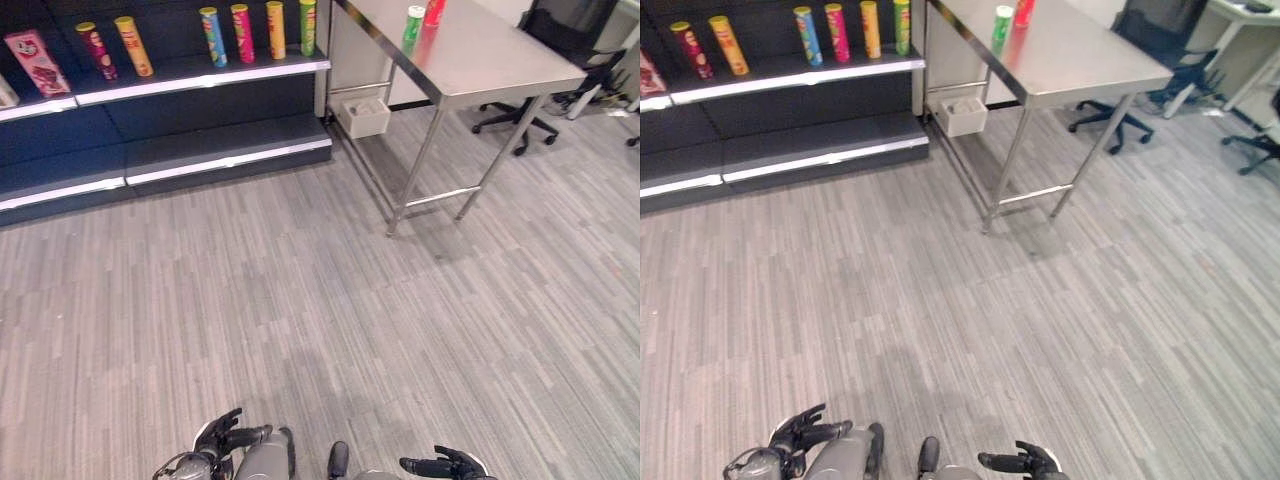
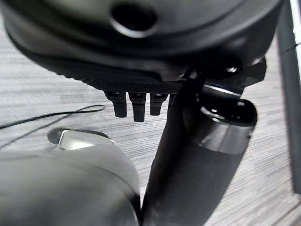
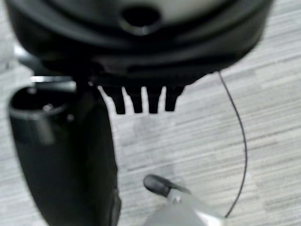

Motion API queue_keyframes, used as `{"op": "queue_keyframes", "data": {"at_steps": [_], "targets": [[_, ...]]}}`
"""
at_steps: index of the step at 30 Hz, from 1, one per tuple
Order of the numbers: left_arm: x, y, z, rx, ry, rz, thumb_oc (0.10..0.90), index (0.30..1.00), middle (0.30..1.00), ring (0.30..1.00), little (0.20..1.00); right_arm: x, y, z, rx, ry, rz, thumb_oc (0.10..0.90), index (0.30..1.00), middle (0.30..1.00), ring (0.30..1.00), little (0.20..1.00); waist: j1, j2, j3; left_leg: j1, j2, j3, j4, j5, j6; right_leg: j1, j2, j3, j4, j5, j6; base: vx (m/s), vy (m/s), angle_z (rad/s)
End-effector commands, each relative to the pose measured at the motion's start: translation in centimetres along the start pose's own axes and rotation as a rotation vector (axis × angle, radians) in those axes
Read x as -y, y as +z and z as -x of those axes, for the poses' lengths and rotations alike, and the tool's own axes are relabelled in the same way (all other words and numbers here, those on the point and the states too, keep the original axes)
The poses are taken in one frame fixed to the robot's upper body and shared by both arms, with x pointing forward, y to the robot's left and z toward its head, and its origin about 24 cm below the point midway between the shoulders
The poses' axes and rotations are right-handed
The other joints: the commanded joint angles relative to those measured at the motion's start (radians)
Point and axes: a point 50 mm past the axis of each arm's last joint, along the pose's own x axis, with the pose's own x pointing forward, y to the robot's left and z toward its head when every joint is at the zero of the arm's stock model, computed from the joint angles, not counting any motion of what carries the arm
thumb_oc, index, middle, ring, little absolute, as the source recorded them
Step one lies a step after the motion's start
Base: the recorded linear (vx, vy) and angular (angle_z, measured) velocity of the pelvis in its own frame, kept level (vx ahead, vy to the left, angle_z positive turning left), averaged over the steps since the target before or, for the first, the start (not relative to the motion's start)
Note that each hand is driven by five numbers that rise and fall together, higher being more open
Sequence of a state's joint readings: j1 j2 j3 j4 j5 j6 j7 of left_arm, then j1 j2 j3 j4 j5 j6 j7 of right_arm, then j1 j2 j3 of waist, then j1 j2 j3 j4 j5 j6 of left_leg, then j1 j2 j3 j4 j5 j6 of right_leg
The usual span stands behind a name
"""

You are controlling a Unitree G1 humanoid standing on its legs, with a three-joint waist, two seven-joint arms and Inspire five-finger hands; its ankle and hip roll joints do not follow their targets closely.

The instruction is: Put the goods on the table back onto the shelves and tidy them up.

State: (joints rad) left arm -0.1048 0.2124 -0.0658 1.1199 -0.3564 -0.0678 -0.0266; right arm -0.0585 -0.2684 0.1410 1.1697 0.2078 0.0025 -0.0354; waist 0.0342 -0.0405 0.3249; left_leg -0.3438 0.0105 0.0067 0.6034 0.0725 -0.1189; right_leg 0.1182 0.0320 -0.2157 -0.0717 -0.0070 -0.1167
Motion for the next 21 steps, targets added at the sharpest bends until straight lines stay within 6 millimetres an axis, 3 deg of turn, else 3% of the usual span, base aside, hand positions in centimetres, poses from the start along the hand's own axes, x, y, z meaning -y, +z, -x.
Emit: {"op": "queue_keyframes", "data": {"at_steps": [1,3,5,7,8,11,12,14,17,18,20,21], "targets": [[-0.7,-3.1,0.8,-0.089,0.027,-0.04,0.8,0.9,0.9,0.9,0.9,2.6,-0.5,0.4,0.023,-0.078,0.013,0.8,0.9,0.9,0.9,0.9,0.002,-0.002,-0.075,0.071,0.063,0.037,-0.352,0.004,0.033,0.072,-0.058,0.01,-0.016,-0.086,0.158,0.42,0.093,-0.02],[-0.6,-2.8,0.8,-0.076,0.014,-0.07,0.8,0.9,0.9,0.9,0.9,2.7,0.0,0.3,0.032,-0.085,0.04,0.8,0.9,0.9,0.9,0.9,0.032,0.025,-0.091,0.015,0.093,0.082,-0.613,0.116,0.01,0.103,-0.043,0.022,-0.016,-0.13,0.177,0.46,0.122,-0.06],[-0.8,-2.8,0.8,-0.074,0.022,-0.084,0.8,0.9,0.9,0.9,0.9,2.9,0.0,0.3,0.029,-0.091,0.046,0.8,0.9,0.9,0.9,0.9,0.043,0.023,-0.092,-0.005,0.099,0.108,-0.668,0.137,-0.001,0.123,-0.048,0.031,-0.016,-0.146,0.184,0.4,0.133,-0.05],[-1.5,-3.7,1.2,-0.098,0.047,-0.073,0.8,0.9,0.9,0.9,0.9,2.5,-0.3,0.3,0.011,-0.073,0.057,0.8,0.9,0.9,0.9,0.9,0.063,0.03,-0.135,0.022,0.106,0.136,-0.691,0.168,0.003,0.163,-0.052,0.07,-0.016,-0.173,0.206,0.66,0.289,-0.37],[-2.0,-4.0,1.3,-0.108,0.058,-0.079,0.8,0.9,0.9,0.9,0.9,2.1,-0.7,0.3,-0.003,-0.057,0.062,0.8,0.9,0.9,0.9,0.9,0.072,0.02,-0.162,0.038,0.096,0.139,-0.68,0.198,0.009,0.185,-0.077,0.086,-0.016,-0.178,0.213,0.63,0.28,-0.78],[-3.0,-4.1,1.5,-0.125,0.075,-0.129,0.8,0.9,0.9,0.9,0.9,1.6,-1.1,0.3,-0.018,-0.022,0.093,0.8,0.9,0.9,0.9,0.9,0.085,-0.023,-0.191,0.086,0.043,0.162,-0.664,0.15,0.056,0.187,-0.166,0.083,0.086,-0.141,0.266,0.49,0.241,-0.79],[-3.1,-4.0,1.5,-0.127,0.076,-0.143,0.8,0.9,0.9,0.9,0.9,1.6,-1.1,0.3,-0.022,-0.021,0.097,0.8,0.9,0.9,0.9,0.9,0.084,-0.027,-0.193,0.111,0.027,0.164,-0.662,0.13,0.071,0.158,-0.189,0.083,0.158,-0.113,0.28,0.35,0.252,-0.26],[-3.2,-3.5,1.3,-0.116,0.073,-0.162,0.8,0.9,0.9,0.9,0.9,1.8,-0.8,0.3,-0.011,-0.025,0.088,0.8,0.9,0.9,0.9,0.9,0.075,-0.028,-0.178,0.149,-0.009,0.166,-0.656,0.095,0.103,0.073,-0.224,0.098,0.362,0.012,0.293,0.19,0.206,-0.06],[-3.2,-3.5,1.3,-0.116,0.073,-0.162,0.8,0.9,0.9,0.9,0.9,1.8,-0.8,0.3,-0.011,-0.025,0.088,0.8,0.9,0.9,0.9,0.9,0.077,-0.025,-0.181,0.146,-0.006,0.167,-0.654,0.095,0.103,0.069,-0.22,0.1,0.36,0.015,0.292,0.16,0.172,0.3],[-3.1,-1.9,0.9,-0.077,0.06,-0.223,0.8,0.9,0.9,0.9,0.9,1.7,0.4,0.2,0.037,-0.038,0.033,0.8,0.9,0.9,0.9,0.9,0.011,0.035,-0.117,0.312,-0.027,0.157,-0.685,0.0,0.16,-0.179,-0.266,0.072,0.768,0.153,0.263,0.54,0.449,0.43],[-2.8,-1.3,0.7,-0.052,0.05,-0.228,0.8,0.9,0.9,0.9,0.9,1.8,0.4,0.2,0.042,-0.041,0.029,0.8,0.9,0.9,0.9,0.9,-0.02,0.051,-0.103,0.366,-0.026,0.14,-0.69,-0.029,0.153,-0.228,-0.267,0.008,0.662,0.086,0.246,0.59,0.221,0.77],[-2.6,-0.5,0.5,-0.026,0.045,-0.244,0.8,0.9,0.9,0.9,0.9,1.9,0.7,0.2,0.055,-0.047,0.024,0.8,0.9,0.9,0.9,0.9,-0.047,0.049,-0.089,0.414,-0.033,0.134,-0.691,-0.069,0.141,-0.255,-0.264,-0.036,0.48,0.065,0.251,0.52,-0.082,0.75]]}}
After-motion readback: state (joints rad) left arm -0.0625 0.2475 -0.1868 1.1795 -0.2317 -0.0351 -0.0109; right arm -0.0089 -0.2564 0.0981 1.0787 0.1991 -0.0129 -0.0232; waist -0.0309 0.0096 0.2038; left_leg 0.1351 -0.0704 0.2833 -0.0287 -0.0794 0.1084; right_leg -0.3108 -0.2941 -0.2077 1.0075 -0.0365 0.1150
